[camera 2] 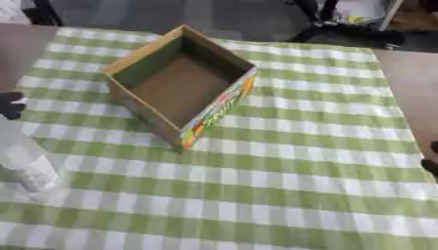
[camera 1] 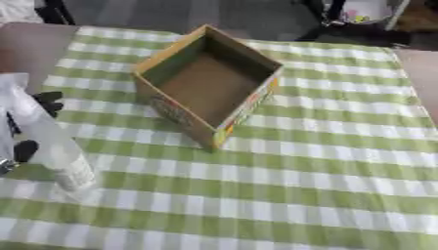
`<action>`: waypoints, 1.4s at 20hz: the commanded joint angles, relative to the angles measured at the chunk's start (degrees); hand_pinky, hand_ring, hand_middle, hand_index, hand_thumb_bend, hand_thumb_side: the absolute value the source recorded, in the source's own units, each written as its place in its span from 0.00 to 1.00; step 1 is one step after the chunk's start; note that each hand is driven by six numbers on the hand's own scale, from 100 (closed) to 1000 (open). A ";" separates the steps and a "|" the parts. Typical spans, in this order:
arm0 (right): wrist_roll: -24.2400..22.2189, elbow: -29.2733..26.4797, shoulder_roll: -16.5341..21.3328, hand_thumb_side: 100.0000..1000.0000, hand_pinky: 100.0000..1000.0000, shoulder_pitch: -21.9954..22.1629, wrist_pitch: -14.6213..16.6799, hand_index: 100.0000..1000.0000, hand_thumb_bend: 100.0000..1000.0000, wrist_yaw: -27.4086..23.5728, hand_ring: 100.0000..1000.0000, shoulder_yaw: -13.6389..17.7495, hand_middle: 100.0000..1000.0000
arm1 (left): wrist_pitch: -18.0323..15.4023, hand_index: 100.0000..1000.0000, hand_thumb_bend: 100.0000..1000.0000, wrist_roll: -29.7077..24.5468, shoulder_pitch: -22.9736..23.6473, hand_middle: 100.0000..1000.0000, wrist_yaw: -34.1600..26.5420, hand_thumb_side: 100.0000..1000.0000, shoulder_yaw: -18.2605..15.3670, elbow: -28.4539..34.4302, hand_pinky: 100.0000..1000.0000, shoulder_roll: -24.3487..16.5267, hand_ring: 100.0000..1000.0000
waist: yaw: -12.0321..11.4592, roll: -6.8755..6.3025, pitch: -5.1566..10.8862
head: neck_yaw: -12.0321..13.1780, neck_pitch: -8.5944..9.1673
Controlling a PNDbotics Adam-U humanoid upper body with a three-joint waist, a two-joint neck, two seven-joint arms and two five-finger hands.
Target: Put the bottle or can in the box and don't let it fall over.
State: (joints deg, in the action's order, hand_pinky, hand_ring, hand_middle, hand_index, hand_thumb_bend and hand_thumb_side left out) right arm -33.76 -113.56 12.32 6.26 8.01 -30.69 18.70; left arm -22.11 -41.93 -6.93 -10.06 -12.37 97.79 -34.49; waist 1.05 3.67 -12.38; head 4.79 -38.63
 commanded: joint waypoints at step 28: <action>-0.32 -1.03 0.29 0.55 0.95 -0.77 -0.98 1.00 0.00 0.43 1.00 0.23 1.00 | -13.55 1.00 0.16 -10.04 -2.99 0.98 6.61 0.57 3.32 -2.86 1.00 -2.29 1.00 | 0.36 -0.19 0.07 | 1.05 1.22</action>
State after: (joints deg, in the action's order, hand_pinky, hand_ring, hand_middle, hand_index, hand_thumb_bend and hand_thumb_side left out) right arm -34.09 -113.56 11.85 5.72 7.26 -30.48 18.66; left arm -23.61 -40.43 -9.58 -3.90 -8.96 94.60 -34.81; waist 1.35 3.66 -12.78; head 5.72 -38.13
